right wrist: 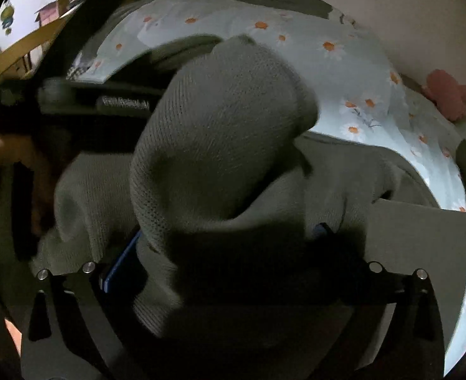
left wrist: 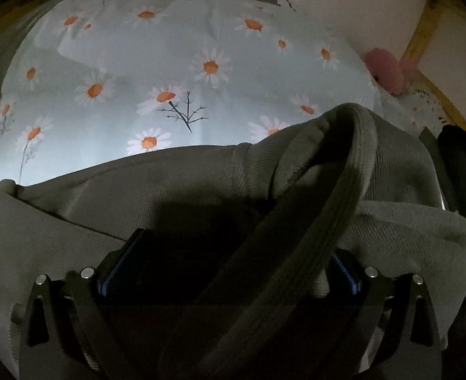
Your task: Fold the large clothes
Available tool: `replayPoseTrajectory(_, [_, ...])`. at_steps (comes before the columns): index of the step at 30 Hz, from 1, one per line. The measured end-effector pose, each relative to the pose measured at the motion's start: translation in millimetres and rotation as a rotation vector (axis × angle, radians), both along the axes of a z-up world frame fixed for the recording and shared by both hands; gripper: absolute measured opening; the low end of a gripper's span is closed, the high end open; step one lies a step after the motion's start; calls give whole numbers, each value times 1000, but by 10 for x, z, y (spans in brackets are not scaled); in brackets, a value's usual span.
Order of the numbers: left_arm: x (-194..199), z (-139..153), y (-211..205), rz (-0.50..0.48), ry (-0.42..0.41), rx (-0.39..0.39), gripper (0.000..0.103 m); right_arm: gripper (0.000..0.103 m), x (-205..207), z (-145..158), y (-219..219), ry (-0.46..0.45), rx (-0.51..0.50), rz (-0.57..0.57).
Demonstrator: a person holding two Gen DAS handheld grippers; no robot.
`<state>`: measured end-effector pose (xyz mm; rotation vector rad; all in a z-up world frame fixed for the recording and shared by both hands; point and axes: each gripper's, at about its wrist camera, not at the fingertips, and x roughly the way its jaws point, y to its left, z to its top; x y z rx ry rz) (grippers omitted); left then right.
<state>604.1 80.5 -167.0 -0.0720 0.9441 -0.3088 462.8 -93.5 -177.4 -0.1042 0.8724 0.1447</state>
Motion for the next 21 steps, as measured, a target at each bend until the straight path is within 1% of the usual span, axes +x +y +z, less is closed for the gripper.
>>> replayPoseTrajectory(2, [-16,5,15,-1,-5,-9,98,100,-74,190,35,-51,73,-39])
replayPoseTrajectory(3, [7,-6,-3,-1,-8,-11,99,100,-116,240,41,-62,89,-49])
replayPoseTrajectory(4, [-11,-13,-3,-1,-10,-10,98,100,-179,220,56,-50,68,-47])
replayPoseTrajectory(6, [-8,-27,-13,-2,-9,-4,98,100,-67,-15,164,0,-59,-34])
replayPoseTrajectory(7, [-18,-23,-14,1,-2,-2,98,100,-96,-100,162,-52,-56,-24])
replayPoseTrajectory(8, [-69,2,-14,12,8,-3,98,100,-93,-119,124,-60,-26,-28])
replayPoseTrajectory(9, [-167,57,60,31,14,-14,98,100,-81,-103,117,-55,-20,-25])
replayPoseTrajectory(11, [-475,210,185,45,-26,-68,98,100,-67,-87,118,-45,-21,-15])
replayPoseTrajectory(12, [-615,232,239,51,-39,-64,98,100,-79,-93,118,-54,-17,-15])
replayPoseTrajectory(13, [-713,207,264,53,-35,-37,98,100,-36,-94,92,-57,-17,-16])
replayPoseTrajectory(14, [-799,130,269,46,-18,20,98,100,-22,-91,88,-59,-16,-17])
replayPoseTrajectory(15, [-852,64,265,33,-18,61,98,100,-3,-87,72,-59,-14,-17])
replayPoseTrajectory(16, [-903,25,254,14,-39,89,98,100,-18,-54,84,-57,-12,-19])
replayPoseTrajectory(18, [-988,-57,179,-28,-96,186,98,100,-138,68,100,-69,-8,-28])
replayPoseTrajectory(19, [-998,-87,146,-33,-115,213,98,100,-217,148,99,-96,-2,-31])
replayPoseTrajectory(20, [-1001,-98,146,-24,-124,210,98,100,-258,170,86,-102,-3,-32])
replayPoseTrajectory(21, [-1001,-100,155,-19,-126,203,98,100,-248,111,95,-68,-23,-29])
